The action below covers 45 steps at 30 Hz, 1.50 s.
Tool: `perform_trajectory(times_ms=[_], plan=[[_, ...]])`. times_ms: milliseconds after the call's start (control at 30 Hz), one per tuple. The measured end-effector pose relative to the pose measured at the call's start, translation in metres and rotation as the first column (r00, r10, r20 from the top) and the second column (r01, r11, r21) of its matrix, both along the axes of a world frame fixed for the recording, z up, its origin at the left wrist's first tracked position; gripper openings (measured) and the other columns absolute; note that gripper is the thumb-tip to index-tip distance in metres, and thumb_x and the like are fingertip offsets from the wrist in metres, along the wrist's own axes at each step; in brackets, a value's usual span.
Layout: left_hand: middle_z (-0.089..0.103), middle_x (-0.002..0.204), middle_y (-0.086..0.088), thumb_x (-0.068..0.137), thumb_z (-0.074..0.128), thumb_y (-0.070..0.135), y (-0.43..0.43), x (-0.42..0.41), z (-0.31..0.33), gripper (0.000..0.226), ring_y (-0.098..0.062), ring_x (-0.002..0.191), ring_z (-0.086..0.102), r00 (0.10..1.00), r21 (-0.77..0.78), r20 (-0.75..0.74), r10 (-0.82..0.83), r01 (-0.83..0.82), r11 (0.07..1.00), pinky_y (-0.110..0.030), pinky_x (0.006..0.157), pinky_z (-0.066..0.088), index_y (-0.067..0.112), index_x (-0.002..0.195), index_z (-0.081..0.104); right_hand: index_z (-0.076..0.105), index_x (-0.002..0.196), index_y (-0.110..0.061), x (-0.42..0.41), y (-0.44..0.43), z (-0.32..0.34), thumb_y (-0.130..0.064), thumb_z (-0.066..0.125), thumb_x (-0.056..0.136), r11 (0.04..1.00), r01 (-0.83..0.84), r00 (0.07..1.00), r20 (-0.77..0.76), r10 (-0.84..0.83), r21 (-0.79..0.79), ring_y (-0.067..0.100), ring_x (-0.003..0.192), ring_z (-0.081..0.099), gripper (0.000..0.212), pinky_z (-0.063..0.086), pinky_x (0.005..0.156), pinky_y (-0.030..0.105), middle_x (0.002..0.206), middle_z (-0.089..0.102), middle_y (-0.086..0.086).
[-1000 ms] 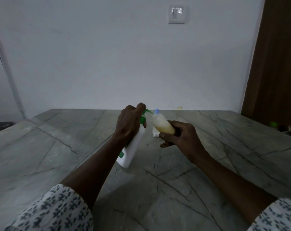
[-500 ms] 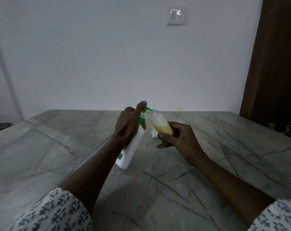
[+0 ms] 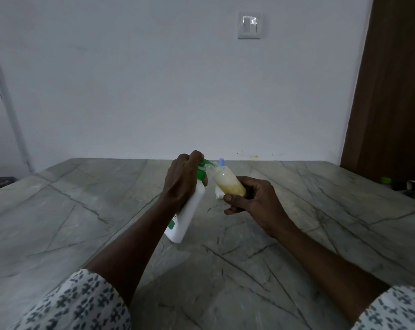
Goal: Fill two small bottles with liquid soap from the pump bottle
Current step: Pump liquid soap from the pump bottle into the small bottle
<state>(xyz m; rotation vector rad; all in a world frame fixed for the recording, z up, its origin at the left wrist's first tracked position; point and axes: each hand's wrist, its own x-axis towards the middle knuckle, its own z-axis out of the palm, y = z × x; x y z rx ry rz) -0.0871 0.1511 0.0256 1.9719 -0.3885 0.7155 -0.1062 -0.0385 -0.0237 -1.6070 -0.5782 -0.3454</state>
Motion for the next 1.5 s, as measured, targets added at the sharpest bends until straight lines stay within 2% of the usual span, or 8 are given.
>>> perform_trajectory(times_ms=[233,500,733,833,967,1300,1433,1500], plan=[[0.068,0.057,-0.010,0.087,0.032,0.071,-0.0014,-0.0021,0.0012,0.079,-0.030,0.065,0.066,0.997,-0.027,-0.075,-0.025,0.023,0.999,-0.053,0.091,0.051,0.011,0.047,0.065,0.062,0.125,0.001,0.0024,-0.0039,0.0029,-0.004,0.078,0.077,0.999,0.030,0.999,0.018,-0.030,0.019,0.036,0.072,0.073,0.051,0.062,0.069,0.045,0.104,0.071,0.019],[0.064,0.049,-0.001,0.089,0.036,0.039,-0.0064,-0.0081,0.0049,0.057,-0.032,0.063,0.060,0.998,-0.018,-0.034,0.046,-0.047,0.999,-0.052,0.084,0.051,-0.001,0.054,0.060,0.063,0.125,-0.001,0.0016,-0.0041,0.0013,-0.003,0.078,0.077,1.000,0.024,1.000,0.020,-0.024,-0.013,0.034,0.069,0.073,0.050,0.062,0.067,0.042,0.104,0.071,0.018],[0.071,0.078,-0.017,0.083,0.028,0.049,-0.0007,-0.0006,-0.0013,0.050,-0.043,0.085,0.060,1.000,-0.014,-0.008,0.017,-0.017,1.000,-0.059,0.090,0.047,0.012,0.072,0.060,0.062,0.126,0.000,0.0019,-0.0034,0.0010,-0.004,0.078,0.077,1.000,0.023,1.000,0.022,-0.023,-0.016,0.034,0.070,0.073,0.052,0.062,0.067,0.043,0.106,0.071,0.018],[0.069,0.059,-0.005,0.086,0.028,0.058,-0.0015,-0.0019,-0.0003,0.062,-0.038,0.074,0.063,0.999,-0.053,-0.027,-0.040,0.038,0.998,-0.059,0.091,0.048,0.015,0.056,0.061,0.062,0.125,0.001,0.0007,-0.0026,0.0029,-0.004,0.078,0.077,1.000,0.022,1.000,0.014,-0.022,0.005,0.036,0.070,0.073,0.051,0.062,0.068,0.043,0.104,0.071,0.019],[0.068,0.056,-0.007,0.087,0.031,0.069,-0.0027,-0.0033,0.0019,0.078,-0.031,0.069,0.066,0.999,-0.038,-0.048,-0.005,0.004,0.999,-0.054,0.092,0.050,0.012,0.047,0.064,0.061,0.126,0.002,0.0001,-0.0027,0.0040,-0.003,0.077,0.078,1.000,0.012,1.000,0.001,-0.012,0.025,0.037,0.069,0.072,0.051,0.062,0.069,0.046,0.103,0.071,0.020],[0.068,0.058,-0.010,0.087,0.032,0.033,-0.0065,-0.0086,0.0058,0.052,-0.046,0.067,0.059,1.000,-0.041,-0.011,0.018,-0.018,0.999,-0.057,0.075,0.051,-0.009,0.072,0.058,0.060,0.128,0.001,0.0018,-0.0013,0.0006,-0.005,0.078,0.077,1.000,0.018,1.000,-0.005,-0.018,-0.008,0.033,0.067,0.073,0.055,0.062,0.068,0.040,0.105,0.071,0.020],[0.068,0.095,-0.024,0.083,0.027,0.039,-0.0030,-0.0051,0.0022,0.050,-0.032,0.082,0.057,0.998,-0.017,-0.031,0.046,-0.047,0.999,-0.049,0.089,0.050,0.004,0.090,0.062,0.062,0.126,0.000,0.0009,-0.0014,0.0012,-0.004,0.078,0.077,1.000,0.009,1.000,-0.008,-0.008,0.005,0.035,0.068,0.072,0.052,0.062,0.067,0.040,0.103,0.071,0.021],[0.071,0.076,-0.015,0.086,0.024,0.050,-0.0021,-0.0051,-0.0004,0.051,-0.038,0.079,0.060,1.000,-0.031,-0.001,-0.007,0.007,1.000,-0.053,0.090,0.048,0.018,0.069,0.059,0.062,0.125,0.001,0.0007,-0.0006,0.0021,-0.003,0.078,0.077,1.000,0.002,1.000,-0.011,-0.002,0.021,0.037,0.068,0.072,0.050,0.062,0.067,0.041,0.101,0.071,0.023]])
